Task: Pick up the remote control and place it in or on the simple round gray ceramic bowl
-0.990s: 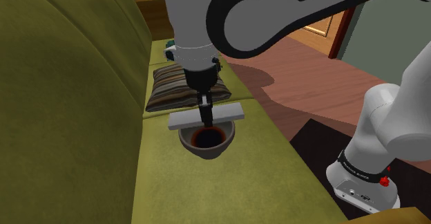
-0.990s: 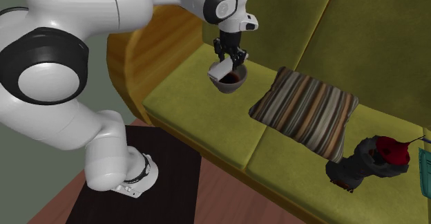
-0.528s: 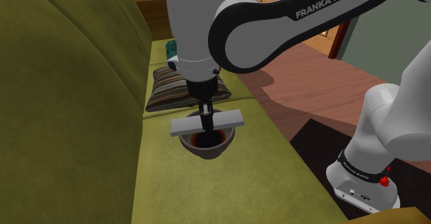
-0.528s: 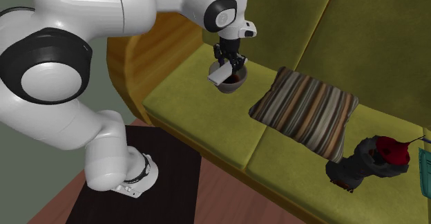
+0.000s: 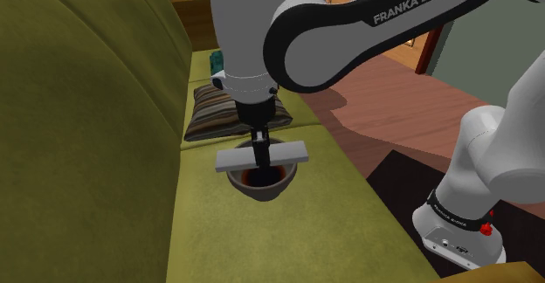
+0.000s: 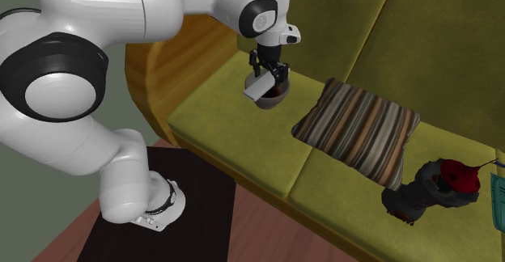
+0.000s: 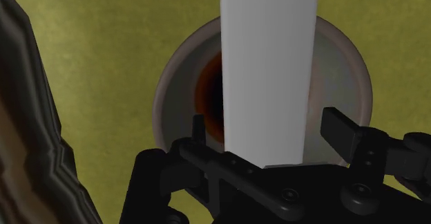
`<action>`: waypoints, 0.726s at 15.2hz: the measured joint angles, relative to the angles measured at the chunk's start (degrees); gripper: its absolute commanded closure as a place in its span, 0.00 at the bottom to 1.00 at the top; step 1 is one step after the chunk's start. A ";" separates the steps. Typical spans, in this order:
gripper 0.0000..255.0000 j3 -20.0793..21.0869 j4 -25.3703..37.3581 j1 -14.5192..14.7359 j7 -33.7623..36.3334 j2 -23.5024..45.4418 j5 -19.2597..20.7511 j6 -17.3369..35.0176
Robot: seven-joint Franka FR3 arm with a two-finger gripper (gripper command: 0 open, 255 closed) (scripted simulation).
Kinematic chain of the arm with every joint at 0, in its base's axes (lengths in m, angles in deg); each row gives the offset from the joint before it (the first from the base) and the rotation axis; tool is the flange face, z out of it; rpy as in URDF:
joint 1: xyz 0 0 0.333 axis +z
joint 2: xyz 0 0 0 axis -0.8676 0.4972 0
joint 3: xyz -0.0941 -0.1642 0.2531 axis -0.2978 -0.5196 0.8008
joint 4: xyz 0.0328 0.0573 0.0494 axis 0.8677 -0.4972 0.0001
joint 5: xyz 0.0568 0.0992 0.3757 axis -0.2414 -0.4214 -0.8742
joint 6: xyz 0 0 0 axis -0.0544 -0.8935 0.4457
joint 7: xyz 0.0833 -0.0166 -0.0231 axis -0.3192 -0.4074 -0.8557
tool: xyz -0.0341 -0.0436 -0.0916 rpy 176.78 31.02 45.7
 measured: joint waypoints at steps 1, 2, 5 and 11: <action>0.00 0.00 0.00 0.00 0.00 0.00 0.00 0.00; 0.00 0.00 0.00 0.00 0.00 0.00 0.00 0.00; 0.00 0.00 2.12 0.01 0.04 -0.08 -0.02 -2.15; 0.00 -0.12 6.66 -0.04 -0.10 -0.54 -0.14 -7.15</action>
